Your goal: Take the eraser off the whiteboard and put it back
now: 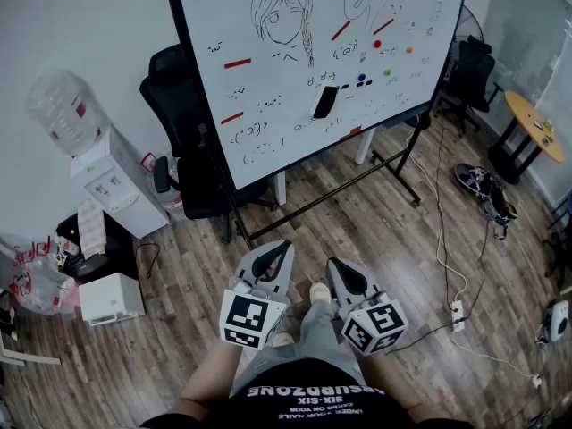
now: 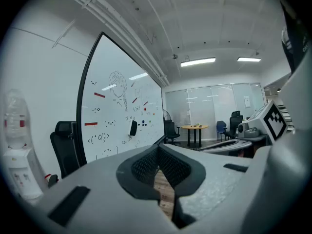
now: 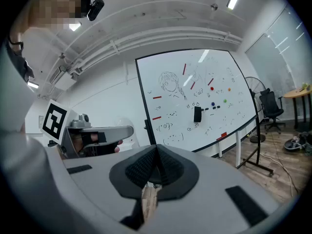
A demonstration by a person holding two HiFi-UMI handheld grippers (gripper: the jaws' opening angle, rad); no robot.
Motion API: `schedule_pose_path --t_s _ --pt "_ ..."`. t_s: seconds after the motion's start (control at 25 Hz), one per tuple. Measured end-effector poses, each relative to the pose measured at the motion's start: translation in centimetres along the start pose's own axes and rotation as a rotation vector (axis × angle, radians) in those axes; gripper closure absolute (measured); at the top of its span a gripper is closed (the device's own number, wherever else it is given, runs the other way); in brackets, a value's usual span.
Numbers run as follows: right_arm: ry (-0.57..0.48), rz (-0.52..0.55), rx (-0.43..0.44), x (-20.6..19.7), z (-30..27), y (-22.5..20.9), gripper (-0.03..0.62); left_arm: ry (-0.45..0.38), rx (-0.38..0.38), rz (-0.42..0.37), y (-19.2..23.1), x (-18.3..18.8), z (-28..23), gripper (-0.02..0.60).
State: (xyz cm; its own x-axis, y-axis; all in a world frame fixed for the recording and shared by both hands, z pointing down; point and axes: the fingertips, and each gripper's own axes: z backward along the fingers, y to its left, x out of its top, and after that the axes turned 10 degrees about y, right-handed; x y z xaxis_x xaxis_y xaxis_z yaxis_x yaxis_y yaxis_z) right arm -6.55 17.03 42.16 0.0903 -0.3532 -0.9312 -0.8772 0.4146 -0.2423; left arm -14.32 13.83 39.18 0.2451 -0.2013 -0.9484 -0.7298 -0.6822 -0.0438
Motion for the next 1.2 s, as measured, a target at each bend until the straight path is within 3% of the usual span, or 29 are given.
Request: schedule_pose_path --t_s 0.4,1.04,1.2 --pt "-0.025 0.042 -0.027 1.5 -1.3 -0.4 0.595 -0.001 -0.015 0.012 0.7 0.4 -1.2 0.575" --pt "-0.071 0.027 -0.02 6.9 -7.5 -5.8 0.594 -0.015 -0.016 0.021 5.2 4.1 -8.1 0.575" --pt "-0.088 0.016 -0.023 8.5 -9.2 -7.6 0.552 -0.003 -0.018 0.012 6.5 4.7 -10.2 0.575"
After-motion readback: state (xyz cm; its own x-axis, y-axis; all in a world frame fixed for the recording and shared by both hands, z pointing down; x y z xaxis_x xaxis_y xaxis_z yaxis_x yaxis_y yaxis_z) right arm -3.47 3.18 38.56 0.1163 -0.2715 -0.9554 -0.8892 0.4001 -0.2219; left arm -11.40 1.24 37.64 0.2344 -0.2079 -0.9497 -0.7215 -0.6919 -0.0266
